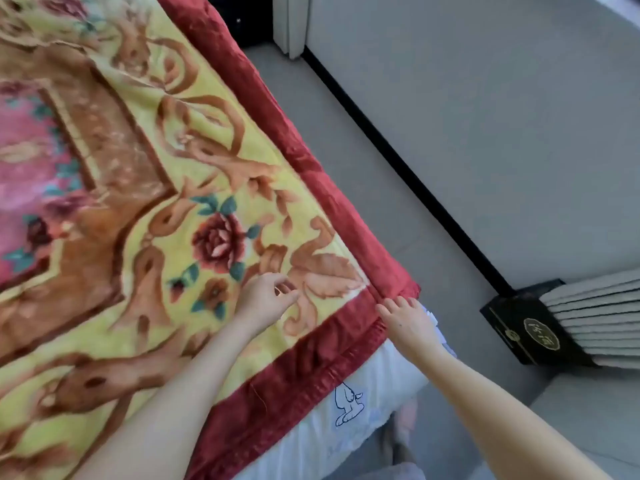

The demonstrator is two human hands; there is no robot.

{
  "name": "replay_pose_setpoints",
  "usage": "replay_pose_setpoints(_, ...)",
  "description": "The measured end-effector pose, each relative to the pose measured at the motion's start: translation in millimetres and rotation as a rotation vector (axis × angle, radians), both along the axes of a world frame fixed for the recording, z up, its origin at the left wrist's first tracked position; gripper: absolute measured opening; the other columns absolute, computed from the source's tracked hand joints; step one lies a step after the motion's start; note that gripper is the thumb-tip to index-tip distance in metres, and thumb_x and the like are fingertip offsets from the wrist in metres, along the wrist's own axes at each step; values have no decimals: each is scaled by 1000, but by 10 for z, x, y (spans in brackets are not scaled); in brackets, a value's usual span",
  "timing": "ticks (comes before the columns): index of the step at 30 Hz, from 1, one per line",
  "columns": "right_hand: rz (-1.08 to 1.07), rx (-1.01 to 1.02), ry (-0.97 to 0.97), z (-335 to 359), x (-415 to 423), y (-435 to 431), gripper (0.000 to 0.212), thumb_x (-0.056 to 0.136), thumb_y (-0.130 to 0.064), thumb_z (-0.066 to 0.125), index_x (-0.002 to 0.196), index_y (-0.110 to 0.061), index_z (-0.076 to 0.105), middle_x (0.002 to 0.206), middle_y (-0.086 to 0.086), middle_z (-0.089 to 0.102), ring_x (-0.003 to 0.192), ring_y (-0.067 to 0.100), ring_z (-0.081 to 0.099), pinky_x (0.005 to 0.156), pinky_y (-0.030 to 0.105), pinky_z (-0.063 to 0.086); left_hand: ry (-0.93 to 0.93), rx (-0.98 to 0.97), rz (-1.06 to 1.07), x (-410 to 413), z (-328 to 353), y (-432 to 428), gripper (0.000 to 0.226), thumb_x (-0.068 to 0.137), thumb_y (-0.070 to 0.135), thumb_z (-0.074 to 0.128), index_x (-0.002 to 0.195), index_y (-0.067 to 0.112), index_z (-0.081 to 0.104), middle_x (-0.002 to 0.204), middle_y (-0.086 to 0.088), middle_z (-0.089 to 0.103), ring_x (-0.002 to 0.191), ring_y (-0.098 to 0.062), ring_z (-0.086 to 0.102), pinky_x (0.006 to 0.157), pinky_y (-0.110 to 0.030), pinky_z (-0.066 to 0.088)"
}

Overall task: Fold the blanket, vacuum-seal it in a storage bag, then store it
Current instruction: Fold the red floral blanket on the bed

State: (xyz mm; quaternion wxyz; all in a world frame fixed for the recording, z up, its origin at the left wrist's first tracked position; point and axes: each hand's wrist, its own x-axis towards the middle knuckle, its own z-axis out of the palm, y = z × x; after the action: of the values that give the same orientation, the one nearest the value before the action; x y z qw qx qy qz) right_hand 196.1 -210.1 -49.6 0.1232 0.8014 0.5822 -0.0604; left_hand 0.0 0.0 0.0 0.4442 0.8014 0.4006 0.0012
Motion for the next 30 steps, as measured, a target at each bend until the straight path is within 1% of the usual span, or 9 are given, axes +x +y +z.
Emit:
replay_pose_setpoints(4, 165, -159, 22, -495, 469, -1, 61, 40, -18, 89, 99, -15, 71, 92, 4, 68, 81, 31, 65, 78, 54, 53, 183, -56, 43, 475, -325, -216, 14, 83, 39, 64, 87, 26, 68, 88, 14, 62, 82, -10, 59, 67, -27, 44)
replay_pose_setpoints(6, 310, -141, 44, -666, 677, 24, 54, 49, -12, 83, 101, -15, 72, 93, 3, 68, 78, 31, 64, 83, 57, 51, 251, -82, 99, 659, -484, -366, 20, 83, 42, 64, 93, 26, 68, 95, 12, 63, 89, -11, 59, 70, -27, 44)
replay_pose_setpoints(9, 546, -49, 88, -825, 917, 73, 40, 55, -11, 72, 95, -13, 73, 87, 2, 68, 66, 25, 60, 79, 46, 55, 314, -139, 142, 830, -623, -609, 21, 81, 44, 66, 96, 29, 68, 97, 12, 60, 94, -11, 58, 75, -26, 43)
replay_pose_setpoints(13, 568, 29, 260, -786, 1165, 186, 23, 53, -22, 69, 76, -18, 71, 75, -7, 68, 61, 17, 63, 77, 34, 56, 287, -217, 155, 910, -682, -894, 18, 77, 45, 71, 92, 38, 64, 93, 16, 60, 95, -7, 58, 76, -21, 40)
replay_pose_setpoints(16, 459, 166, 441, -550, 1252, 285, 28, 65, -21, 45, 76, -16, 70, 68, -8, 66, 60, 15, 63, 76, 28, 54, 356, -254, 37, 841, -698, -1036, 51, 71, 57, 70, 117, 38, 58, 116, 14, 57, 113, -9, 52, 91, -24, 40)
replay_pose_setpoints(18, 439, 225, 475, -379, 1270, 447, 29, 72, -24, 42, 77, -16, 69, 66, -8, 66, 58, 15, 61, 68, 23, 49, 388, -186, -25, 817, -687, -1109, 69, 70, 58, 69, 131, 35, 47, 131, 12, 50, 122, -13, 47, 96, -29, 40)
replay_pose_setpoints(20, 429, 248, 468, -232, 1261, 632, 25, 76, -27, 44, 76, -17, 67, 66, -8, 66, 58, 17, 61, 60, 25, 48, 346, -16, -16, 768, -635, -1121, 58, 77, 39, 66, 131, 30, 48, 127, 9, 53, 118, -20, 51, 91, -32, 43)
replay_pose_setpoints(24, 481, 259, 371, -75, 1276, 1024, 26, 80, -30, 44, 75, -15, 65, 62, -4, 63, 55, 21, 61, 50, 27, 47, 304, 210, 223, 383, -477, -814, 23, 81, 16, 62, 103, 21, 67, 94, -1, 68, 89, -30, 62, 64, -35, 45)
replay_pose_setpoints(30, 502, -7, 349, -18, 1526, 1245, 24, 74, -21, 70, 96, -13, 64, 82, 0, 68, 76, 28, 65, 68, 33, 47, 293, 295, 353, 373, -108, -204, 12, 82, 14, 66, 92, 20, 69, 91, 0, 69, 89, -27, 62, 62, -33, 41)
